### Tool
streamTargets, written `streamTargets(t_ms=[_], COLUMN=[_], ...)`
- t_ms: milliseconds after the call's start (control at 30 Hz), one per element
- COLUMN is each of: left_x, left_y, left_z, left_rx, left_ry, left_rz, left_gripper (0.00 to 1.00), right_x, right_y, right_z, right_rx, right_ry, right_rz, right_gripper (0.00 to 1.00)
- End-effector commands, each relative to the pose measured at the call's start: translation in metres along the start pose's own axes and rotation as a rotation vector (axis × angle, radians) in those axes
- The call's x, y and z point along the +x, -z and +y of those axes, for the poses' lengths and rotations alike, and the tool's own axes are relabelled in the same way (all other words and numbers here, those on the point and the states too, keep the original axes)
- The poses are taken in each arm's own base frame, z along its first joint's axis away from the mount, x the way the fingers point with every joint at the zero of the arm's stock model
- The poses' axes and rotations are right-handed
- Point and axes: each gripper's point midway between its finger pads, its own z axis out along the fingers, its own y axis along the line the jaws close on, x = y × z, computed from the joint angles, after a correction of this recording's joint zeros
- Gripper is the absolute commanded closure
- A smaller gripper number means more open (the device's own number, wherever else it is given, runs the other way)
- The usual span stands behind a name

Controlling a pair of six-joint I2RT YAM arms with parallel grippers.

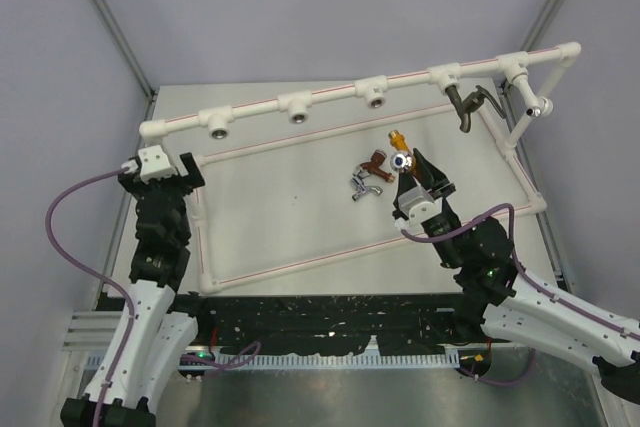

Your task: Install the water faucets

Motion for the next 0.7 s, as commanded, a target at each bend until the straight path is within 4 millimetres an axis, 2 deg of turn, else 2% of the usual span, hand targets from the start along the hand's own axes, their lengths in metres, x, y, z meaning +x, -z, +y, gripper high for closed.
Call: streamTargets(t_ms=[0,67,267,333,500,667], left_x=[-0.048,-0.049,-0.046,-0.038,-0.026,-0.011], left_y=[-0.021,-0.023,-0.006,0.000,0.012,0.018], left_z=[-0.010,-0.015,-0.008,-0.005,-0.005,-0.006], left_rx=[0.005,0.025,0.036,0.039,0.065,0.073], left_ry=[0.088,0.083,0.065,0.060,0.028,-0.010], left_rz=[-0.174,-0.168,-0.149,-0.113,-0.053,-0.009], left_gripper=[0.08,0.18,0.72,0.83,0.95,0.99], right_x=[-0.012,-0.011,-0.013,-0.016,-0.021,-0.026], right_y=[0.001,0.000,-0.006,-0.010,-0.020,-0.026], right_z=[-0.022,-0.024,-0.022,-0.019,-0.015,-0.013], right_rx=[0.090,0.097,0.080,0.067,0.060,0.077], right_ry=[-0.029,-0.001,0.087,0.117,0.202,0.300], right_rz=[-0.035,-0.031,-0.028,-0.036,-0.057,-0.088], right_gripper=[0.94,0.94,0.94,0.94,0.94,0.95])
